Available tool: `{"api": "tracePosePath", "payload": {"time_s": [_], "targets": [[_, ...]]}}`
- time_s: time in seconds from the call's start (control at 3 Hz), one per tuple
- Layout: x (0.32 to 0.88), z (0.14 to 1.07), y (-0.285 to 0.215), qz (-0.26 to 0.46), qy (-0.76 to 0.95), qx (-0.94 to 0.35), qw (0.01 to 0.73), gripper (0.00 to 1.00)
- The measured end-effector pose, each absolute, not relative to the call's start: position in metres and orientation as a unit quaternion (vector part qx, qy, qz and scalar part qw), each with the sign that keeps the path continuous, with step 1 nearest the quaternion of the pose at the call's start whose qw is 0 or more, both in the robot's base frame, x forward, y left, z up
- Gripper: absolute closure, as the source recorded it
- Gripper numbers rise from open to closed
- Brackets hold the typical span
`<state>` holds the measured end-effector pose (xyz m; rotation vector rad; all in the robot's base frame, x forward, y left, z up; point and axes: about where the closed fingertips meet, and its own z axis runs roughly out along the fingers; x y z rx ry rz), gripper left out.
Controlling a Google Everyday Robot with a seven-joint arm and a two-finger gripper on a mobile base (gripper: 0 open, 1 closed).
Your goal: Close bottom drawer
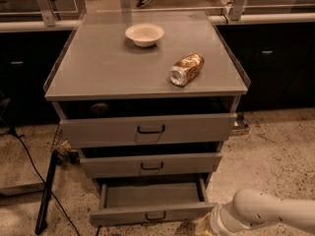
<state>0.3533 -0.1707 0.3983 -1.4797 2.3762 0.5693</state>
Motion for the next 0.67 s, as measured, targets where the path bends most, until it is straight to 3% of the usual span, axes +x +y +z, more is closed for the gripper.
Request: {"api": "tracePosePath", "payload": {"time_s": [0.67], "targets": [[0.369,0.308,-0.177,0.206,0.818,-0.51,0.17,1.0]]}}
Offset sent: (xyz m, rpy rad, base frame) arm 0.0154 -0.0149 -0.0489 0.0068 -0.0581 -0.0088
